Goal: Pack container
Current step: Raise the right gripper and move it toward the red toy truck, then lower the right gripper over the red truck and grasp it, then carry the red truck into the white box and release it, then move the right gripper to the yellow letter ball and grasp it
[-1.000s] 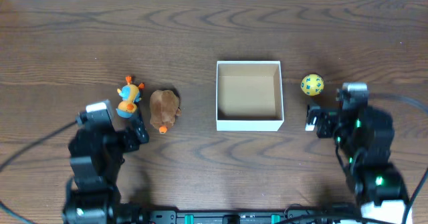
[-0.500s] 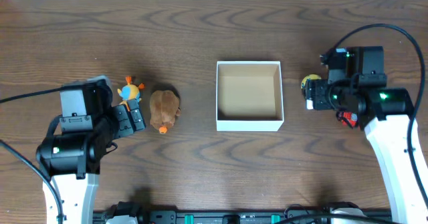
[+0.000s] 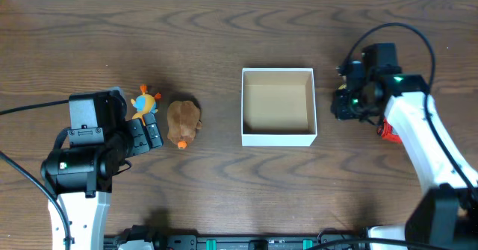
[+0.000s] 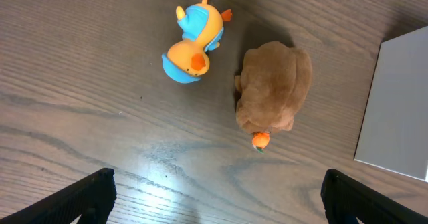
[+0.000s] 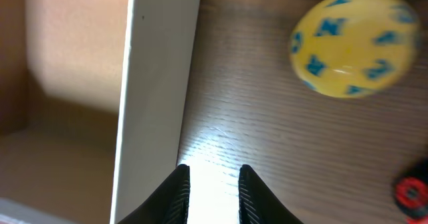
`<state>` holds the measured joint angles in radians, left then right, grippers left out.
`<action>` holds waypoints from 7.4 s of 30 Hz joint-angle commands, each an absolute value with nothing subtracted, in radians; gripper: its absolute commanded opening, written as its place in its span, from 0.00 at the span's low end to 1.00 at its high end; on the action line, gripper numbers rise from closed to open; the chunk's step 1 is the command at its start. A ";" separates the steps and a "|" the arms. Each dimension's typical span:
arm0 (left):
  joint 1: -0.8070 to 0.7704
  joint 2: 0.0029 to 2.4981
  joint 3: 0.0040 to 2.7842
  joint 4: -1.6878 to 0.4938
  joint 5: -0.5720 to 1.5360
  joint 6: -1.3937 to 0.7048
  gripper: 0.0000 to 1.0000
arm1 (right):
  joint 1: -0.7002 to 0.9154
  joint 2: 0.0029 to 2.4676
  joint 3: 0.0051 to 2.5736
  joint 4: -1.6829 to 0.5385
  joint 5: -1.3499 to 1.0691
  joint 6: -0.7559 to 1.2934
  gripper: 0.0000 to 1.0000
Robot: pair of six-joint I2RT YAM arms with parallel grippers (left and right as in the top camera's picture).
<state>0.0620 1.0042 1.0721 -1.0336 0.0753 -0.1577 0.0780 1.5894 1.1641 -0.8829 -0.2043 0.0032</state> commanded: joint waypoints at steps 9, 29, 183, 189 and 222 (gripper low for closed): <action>0.062 1.005 1.089 -1.039 0.079 -0.163 0.98 | 0.208 1.692 1.183 -0.760 -0.207 0.007 0.29; 0.062 1.005 1.089 -1.039 0.079 -0.162 0.98 | 0.244 1.683 1.185 -0.704 -0.111 0.078 0.38; 0.062 1.005 1.089 -1.039 0.079 -0.162 0.98 | 0.551 1.885 1.390 -0.725 0.193 0.598 0.21; 0.062 1.005 1.089 -1.039 0.079 -0.162 0.98 | 0.551 1.892 1.390 -0.721 0.183 0.598 0.54; 0.062 1.005 1.089 -1.039 0.079 -0.163 0.98 | 0.109 1.701 1.572 -1.003 0.146 0.420 0.99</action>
